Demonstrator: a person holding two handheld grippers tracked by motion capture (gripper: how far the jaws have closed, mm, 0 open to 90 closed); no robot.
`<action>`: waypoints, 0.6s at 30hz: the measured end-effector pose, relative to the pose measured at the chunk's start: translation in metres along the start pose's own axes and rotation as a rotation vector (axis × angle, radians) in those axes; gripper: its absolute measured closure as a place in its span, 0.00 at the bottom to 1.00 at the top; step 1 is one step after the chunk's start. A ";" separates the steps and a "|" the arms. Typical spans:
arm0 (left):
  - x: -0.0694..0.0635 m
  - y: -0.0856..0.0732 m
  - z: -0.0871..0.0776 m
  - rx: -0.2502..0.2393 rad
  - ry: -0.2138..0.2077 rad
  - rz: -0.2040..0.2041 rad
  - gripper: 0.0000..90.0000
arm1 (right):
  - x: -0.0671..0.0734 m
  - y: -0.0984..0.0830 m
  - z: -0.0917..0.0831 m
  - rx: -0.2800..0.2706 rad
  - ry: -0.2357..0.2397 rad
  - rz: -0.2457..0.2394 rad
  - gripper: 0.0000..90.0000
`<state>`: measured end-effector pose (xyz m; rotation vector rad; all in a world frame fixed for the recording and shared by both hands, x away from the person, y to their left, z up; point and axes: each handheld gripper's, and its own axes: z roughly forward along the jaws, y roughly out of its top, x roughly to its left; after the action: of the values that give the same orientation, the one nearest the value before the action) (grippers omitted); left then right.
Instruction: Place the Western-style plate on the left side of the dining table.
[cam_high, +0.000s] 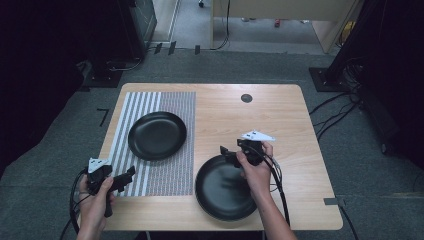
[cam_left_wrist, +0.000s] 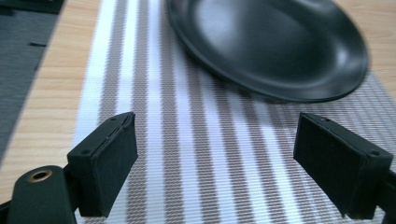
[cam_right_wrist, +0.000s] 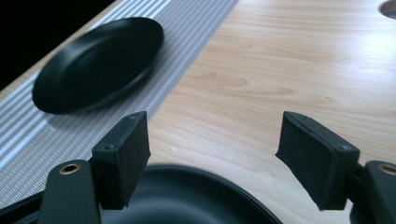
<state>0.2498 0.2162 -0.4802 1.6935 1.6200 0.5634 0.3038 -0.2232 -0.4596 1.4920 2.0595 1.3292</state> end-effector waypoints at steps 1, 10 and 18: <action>0.002 -0.002 0.000 0.005 0.006 -0.015 0.15 | -0.004 -0.004 -0.005 0.000 -0.001 -0.003 0.27; 0.014 -0.009 -0.003 0.017 0.033 -0.018 0.13 | -0.022 -0.019 -0.026 -0.011 -0.034 0.008 0.27; 0.023 -0.014 -0.002 0.039 0.033 -0.011 0.13 | -0.042 -0.031 -0.042 -0.019 -0.078 0.027 0.27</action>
<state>0.2413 0.2383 -0.4926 1.7105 1.6727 0.5598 0.2748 -0.2820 -0.4731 1.5436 1.9800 1.2764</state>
